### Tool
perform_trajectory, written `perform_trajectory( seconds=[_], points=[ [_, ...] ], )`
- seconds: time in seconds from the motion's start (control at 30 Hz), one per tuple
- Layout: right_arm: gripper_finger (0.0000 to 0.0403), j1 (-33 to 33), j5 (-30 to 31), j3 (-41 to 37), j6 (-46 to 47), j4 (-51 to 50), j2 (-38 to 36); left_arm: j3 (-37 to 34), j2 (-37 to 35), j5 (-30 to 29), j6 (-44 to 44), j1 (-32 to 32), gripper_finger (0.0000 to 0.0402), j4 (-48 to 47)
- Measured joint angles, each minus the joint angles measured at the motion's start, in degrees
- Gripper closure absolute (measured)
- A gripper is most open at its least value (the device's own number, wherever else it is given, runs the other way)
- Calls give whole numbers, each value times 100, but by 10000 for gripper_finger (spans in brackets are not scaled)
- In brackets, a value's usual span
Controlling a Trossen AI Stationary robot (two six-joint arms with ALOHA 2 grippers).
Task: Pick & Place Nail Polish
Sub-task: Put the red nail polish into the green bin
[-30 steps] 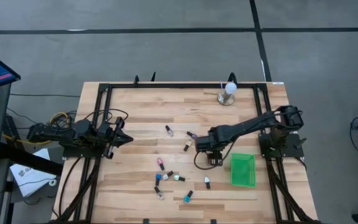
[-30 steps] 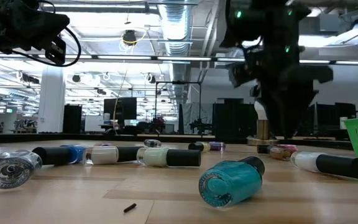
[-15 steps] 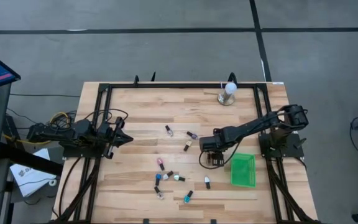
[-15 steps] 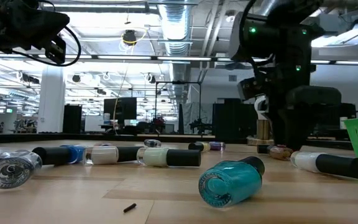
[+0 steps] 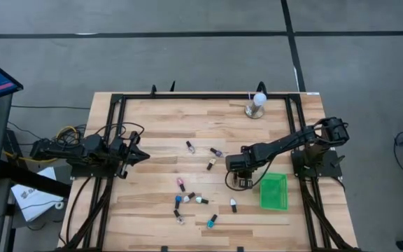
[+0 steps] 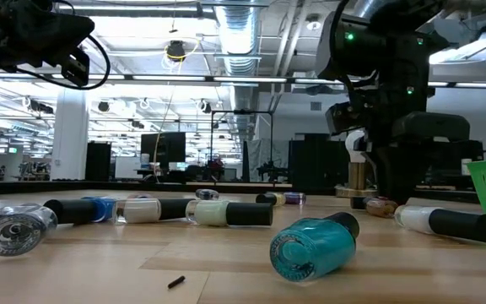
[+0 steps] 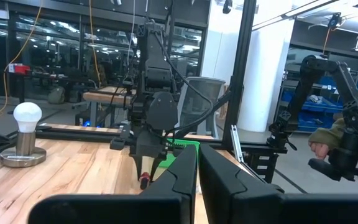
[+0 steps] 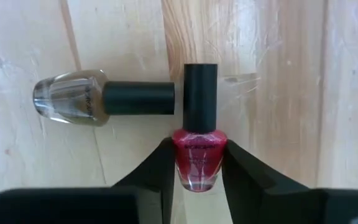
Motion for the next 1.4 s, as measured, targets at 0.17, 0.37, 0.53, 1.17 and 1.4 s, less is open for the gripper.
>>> perform_trajectory(
  seconds=[0.17,0.37,0.53,1.17,1.4],
  points=[
    [312,-2,23,-3,223,-36,-18,-2,0,0,0,0,389,0],
    [312,-103,223,-76,376,-239,-506,-2,0,0,0,0,389,-2],
    [312,-226,283,-51,771,-721,-1281,-2,18,0,0,0,389,-7],
    [296,2411,64,-27,5358,-1988,-3440,-2,68,-2,0,0,389,50],
    [296,3498,58,-27,6258,-1989,-2551,0,68,0,0,0,389,52]
  ],
)
